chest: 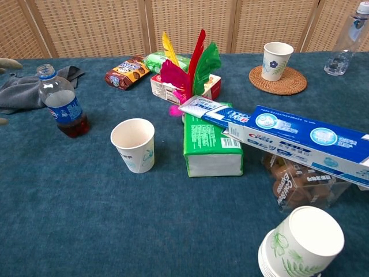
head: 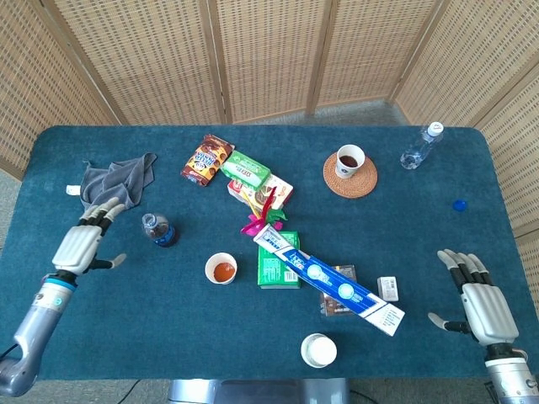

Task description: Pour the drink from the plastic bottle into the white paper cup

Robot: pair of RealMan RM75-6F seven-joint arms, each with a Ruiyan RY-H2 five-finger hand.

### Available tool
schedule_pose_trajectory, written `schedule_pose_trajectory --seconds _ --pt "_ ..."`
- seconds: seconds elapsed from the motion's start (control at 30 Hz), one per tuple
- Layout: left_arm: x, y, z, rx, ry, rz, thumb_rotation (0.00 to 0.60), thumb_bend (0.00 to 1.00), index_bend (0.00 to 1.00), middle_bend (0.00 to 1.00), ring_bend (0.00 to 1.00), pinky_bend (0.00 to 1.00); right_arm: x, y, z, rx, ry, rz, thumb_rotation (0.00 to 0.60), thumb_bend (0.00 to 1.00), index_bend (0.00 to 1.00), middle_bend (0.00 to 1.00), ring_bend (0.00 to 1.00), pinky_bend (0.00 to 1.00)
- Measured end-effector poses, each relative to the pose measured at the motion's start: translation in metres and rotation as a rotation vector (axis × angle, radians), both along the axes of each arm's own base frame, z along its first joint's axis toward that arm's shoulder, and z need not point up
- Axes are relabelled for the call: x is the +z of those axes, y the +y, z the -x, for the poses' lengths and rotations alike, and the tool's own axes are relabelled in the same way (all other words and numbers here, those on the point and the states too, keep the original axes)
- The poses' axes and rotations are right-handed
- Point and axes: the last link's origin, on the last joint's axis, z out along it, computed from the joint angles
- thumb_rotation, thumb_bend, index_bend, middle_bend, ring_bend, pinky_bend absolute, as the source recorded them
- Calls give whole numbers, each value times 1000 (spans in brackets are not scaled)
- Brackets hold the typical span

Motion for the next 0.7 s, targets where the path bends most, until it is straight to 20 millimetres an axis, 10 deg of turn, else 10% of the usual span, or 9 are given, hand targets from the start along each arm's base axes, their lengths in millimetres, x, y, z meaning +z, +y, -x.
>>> schedule_pose_trajectory --seconds 0.4,0.7 --pt "73 -50 0 91 123 -168 600 292 0 0 0 0 2 0 0 -3 12 8 600 0 0 0 0 0" --pt "84 -92 -5 64 178 -210 600 292 0 0 0 0 11 -2 3 -17 48 74 600 0 0 0 0 0"
